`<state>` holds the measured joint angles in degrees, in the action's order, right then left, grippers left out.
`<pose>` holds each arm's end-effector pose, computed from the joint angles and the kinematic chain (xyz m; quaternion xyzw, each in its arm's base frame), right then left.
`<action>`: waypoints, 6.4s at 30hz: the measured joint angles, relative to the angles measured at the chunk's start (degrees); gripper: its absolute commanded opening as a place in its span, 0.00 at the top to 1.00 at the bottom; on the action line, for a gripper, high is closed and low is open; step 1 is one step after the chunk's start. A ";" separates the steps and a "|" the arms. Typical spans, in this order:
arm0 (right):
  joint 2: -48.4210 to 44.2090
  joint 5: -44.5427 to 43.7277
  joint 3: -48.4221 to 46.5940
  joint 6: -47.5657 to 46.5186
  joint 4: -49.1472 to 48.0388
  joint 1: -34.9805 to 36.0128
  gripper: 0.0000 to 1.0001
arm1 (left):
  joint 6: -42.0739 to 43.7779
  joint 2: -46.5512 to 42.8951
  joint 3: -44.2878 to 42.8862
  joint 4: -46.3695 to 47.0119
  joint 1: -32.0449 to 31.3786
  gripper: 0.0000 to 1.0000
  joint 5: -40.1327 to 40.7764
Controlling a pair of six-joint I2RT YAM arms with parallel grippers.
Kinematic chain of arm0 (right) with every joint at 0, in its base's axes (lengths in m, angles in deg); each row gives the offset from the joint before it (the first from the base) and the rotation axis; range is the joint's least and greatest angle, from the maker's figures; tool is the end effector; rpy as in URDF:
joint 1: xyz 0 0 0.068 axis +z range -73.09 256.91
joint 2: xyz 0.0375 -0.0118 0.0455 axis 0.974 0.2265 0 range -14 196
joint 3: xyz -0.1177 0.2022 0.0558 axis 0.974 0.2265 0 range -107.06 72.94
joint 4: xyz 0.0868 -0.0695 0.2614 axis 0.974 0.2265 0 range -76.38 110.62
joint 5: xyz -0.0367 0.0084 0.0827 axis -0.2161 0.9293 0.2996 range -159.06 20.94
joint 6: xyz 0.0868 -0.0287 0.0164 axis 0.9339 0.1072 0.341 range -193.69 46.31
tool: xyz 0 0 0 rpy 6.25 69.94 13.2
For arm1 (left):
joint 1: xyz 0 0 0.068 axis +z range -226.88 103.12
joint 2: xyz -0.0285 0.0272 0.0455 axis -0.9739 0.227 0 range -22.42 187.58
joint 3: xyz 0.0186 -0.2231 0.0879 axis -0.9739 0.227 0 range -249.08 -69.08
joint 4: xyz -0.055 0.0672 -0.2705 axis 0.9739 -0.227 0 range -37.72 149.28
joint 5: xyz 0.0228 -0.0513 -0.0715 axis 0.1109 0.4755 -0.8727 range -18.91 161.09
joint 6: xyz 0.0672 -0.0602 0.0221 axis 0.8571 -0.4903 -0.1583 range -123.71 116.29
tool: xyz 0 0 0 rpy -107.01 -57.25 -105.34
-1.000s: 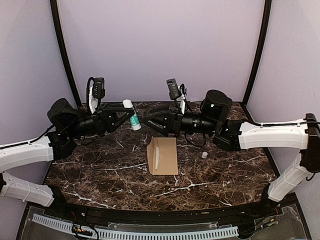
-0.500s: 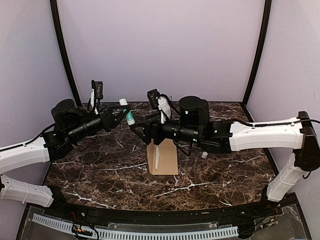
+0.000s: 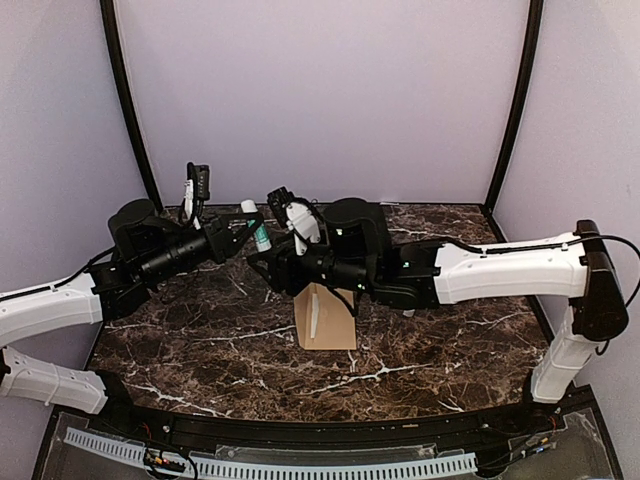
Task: Place the letter into the envelope and seal it
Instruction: Unscrew the solid glue.
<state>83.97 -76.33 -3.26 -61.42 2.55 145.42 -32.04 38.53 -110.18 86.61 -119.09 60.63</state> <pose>0.1851 0.4411 0.2686 -0.3265 0.6968 0.3755 0.5167 0.2390 -0.2372 0.3005 0.1473 0.6436 -0.4814 0.5765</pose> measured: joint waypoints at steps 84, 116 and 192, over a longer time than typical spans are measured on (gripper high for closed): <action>-11.34 25.09 13.68 10.03 -15.15 -10.01 0.22 | -4.48 -2.23 -0.39 3.02 1.55 1.00 -9.09; -1.55 -0.37 0.02 -6.99 5.11 -2.01 0.61 | -6.43 4.02 -4.20 -0.90 2.23 1.00 -12.00; -11.61 24.90 18.29 18.99 -29.90 -9.27 0.28 | -10.36 0.81 2.62 19.23 3.82 1.00 -16.98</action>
<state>72.37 -51.43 15.03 -42.43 -27.35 136.15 -42.40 39.34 -107.56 105.84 -115.27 43.65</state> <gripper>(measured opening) 0.768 0.218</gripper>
